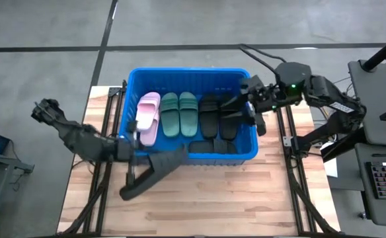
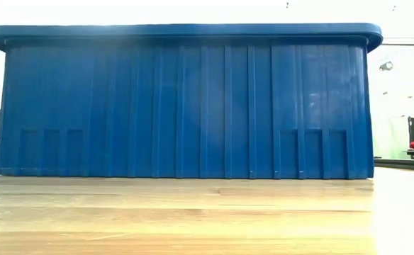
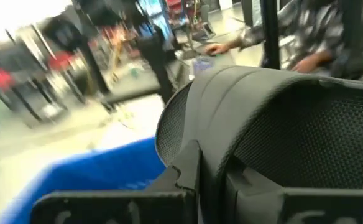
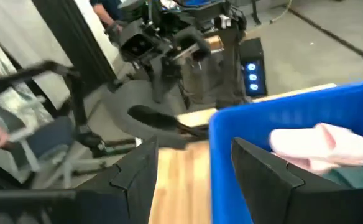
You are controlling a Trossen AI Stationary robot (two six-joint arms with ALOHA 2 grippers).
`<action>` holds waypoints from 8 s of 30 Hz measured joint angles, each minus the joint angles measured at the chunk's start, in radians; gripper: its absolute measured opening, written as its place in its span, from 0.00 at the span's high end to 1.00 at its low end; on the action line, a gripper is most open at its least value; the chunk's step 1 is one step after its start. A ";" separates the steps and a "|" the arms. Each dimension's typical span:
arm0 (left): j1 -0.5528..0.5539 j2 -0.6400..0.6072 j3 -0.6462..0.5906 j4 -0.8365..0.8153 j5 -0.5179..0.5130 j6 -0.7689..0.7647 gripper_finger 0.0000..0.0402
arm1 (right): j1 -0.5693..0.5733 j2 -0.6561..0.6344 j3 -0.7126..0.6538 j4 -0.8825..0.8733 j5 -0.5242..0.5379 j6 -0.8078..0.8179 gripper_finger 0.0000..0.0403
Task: Pick and place slides into bin
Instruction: Put the black slide into the blue container, then return to Home Position
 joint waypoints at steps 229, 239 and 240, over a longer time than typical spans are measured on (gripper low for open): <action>0.345 -0.589 -0.088 -0.302 0.032 0.152 0.51 | -0.032 0.626 0.389 0.308 0.242 -0.044 0.98; 0.345 -0.591 -0.088 -0.302 0.032 0.152 0.51 | 0.041 0.304 0.097 0.370 0.239 -0.210 0.98; 0.345 -0.591 -0.088 -0.302 0.032 0.152 0.51 | 0.046 0.266 0.042 0.405 0.239 -0.214 0.98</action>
